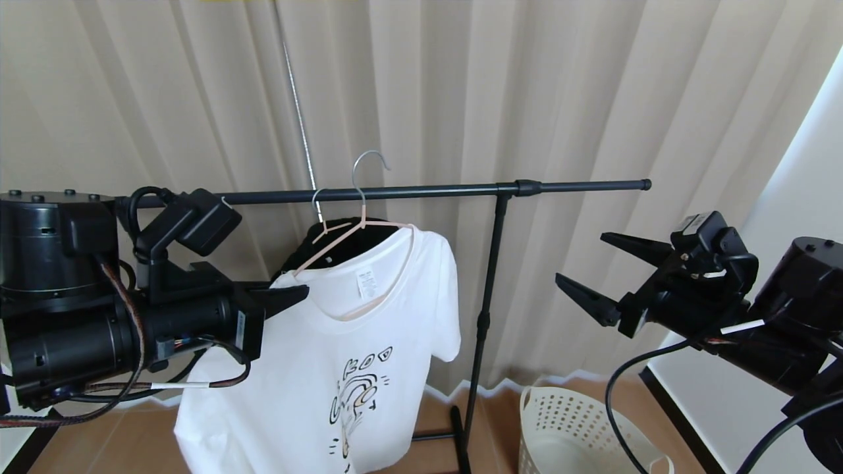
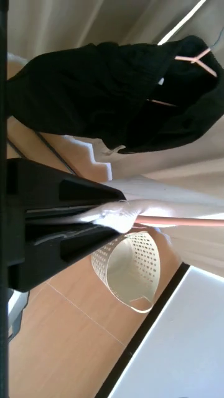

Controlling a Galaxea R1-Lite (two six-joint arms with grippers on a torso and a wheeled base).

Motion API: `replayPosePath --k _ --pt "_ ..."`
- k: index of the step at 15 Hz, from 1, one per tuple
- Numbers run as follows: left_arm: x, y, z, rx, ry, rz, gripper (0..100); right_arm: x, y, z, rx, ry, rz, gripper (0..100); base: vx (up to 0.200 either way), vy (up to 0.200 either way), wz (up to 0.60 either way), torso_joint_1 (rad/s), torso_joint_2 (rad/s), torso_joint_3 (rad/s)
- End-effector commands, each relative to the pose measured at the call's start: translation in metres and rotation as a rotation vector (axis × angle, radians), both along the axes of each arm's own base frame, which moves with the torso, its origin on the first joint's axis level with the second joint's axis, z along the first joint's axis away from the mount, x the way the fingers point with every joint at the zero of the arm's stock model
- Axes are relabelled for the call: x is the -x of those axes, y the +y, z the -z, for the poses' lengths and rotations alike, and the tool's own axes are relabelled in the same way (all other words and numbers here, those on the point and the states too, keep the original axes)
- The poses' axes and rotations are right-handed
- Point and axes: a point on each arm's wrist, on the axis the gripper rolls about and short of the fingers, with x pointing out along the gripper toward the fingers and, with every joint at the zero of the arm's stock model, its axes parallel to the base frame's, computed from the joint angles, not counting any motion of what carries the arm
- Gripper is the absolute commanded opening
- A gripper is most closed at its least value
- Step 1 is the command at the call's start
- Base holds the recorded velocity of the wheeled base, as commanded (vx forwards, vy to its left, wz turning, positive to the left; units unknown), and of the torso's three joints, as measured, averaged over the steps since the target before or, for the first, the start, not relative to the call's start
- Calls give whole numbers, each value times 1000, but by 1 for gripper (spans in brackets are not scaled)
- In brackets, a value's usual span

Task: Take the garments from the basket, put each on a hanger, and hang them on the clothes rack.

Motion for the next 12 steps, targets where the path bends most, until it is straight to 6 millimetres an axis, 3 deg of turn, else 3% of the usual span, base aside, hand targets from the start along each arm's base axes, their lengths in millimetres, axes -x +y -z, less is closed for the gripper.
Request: replayPosePath --k 1,12 --pt "-10 -7 8 5 51 -7 0 5 0 -10 -9 -26 -5 100 0 0 0 0 0 0" --pt "-70 -29 17 131 178 -125 0 4 0 -10 -7 -20 0 100 0 0 0 0 0 0"
